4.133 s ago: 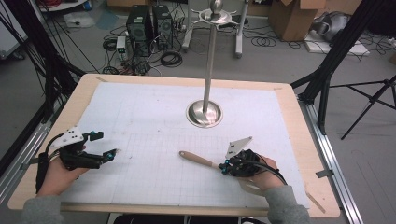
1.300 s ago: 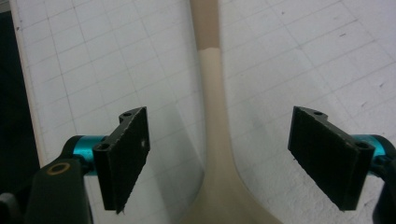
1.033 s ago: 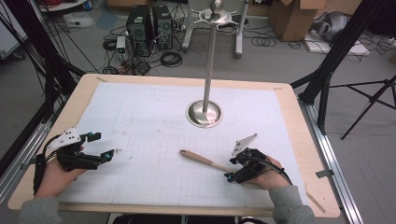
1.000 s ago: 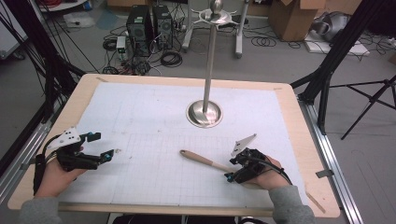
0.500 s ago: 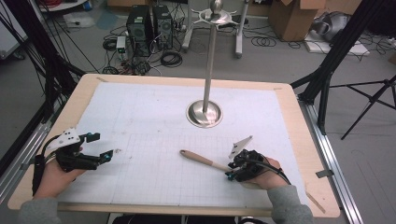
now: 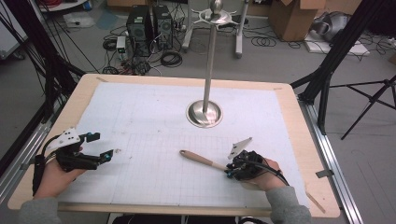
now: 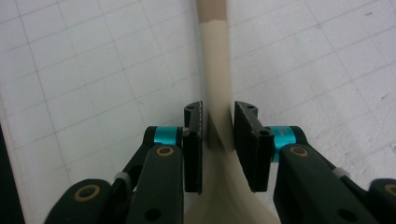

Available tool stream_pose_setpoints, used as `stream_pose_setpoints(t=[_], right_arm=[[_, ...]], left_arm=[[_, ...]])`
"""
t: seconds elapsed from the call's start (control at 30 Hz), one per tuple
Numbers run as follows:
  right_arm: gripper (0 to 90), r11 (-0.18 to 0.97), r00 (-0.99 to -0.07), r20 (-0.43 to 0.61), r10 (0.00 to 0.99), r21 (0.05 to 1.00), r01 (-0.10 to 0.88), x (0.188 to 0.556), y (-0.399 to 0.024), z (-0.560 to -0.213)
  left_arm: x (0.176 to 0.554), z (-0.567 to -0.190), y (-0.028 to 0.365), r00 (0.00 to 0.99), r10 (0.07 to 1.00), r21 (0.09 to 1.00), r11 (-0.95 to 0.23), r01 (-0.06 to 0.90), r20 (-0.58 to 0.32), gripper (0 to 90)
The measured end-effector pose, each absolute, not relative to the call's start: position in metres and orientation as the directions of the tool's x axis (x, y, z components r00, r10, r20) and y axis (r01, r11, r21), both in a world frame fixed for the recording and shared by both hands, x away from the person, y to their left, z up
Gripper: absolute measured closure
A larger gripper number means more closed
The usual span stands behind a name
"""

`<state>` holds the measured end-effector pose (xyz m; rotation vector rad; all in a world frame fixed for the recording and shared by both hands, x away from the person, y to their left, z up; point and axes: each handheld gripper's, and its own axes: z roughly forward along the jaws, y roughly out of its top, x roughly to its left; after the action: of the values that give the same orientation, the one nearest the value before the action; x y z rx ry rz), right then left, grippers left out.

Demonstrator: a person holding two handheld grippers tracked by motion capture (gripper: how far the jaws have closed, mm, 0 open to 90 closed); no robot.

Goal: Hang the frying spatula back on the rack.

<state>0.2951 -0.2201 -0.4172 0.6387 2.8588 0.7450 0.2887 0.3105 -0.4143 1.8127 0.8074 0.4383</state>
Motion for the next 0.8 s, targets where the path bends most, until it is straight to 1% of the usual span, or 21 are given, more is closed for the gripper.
stream_pose_setpoints(t=[0.23,0.53,0.67,0.8], right_arm=[[76.6,0.793,-0.903,-0.028,0.430,0.489,0.363,0.2935,-0.2189,-0.4171],[77.0,0.781,-0.902,-0.003,0.431,0.501,0.371,0.2948,-0.2214,-0.4173],[77.0,0.772,-0.901,0.006,0.434,0.512,0.375,0.2955,-0.2223,-0.4163],[77.0,0.745,-0.896,0.019,0.443,0.549,0.380,0.2954,-0.2263,-0.4123]], left_arm=[[0.2886,-0.4143,0.3109,0.705,0.704,0.923,-0.213,0.322,-0.084,8.3],[0.2885,-0.4129,0.3120,0.706,0.703,0.927,-0.203,0.316,-0.086,8.3],[0.2879,-0.4103,0.3149,0.697,0.709,0.939,-0.159,0.304,-0.105,8.3],[0.2875,-0.4095,0.3174,0.692,0.712,0.943,-0.135,0.304,-0.121,8.3]])
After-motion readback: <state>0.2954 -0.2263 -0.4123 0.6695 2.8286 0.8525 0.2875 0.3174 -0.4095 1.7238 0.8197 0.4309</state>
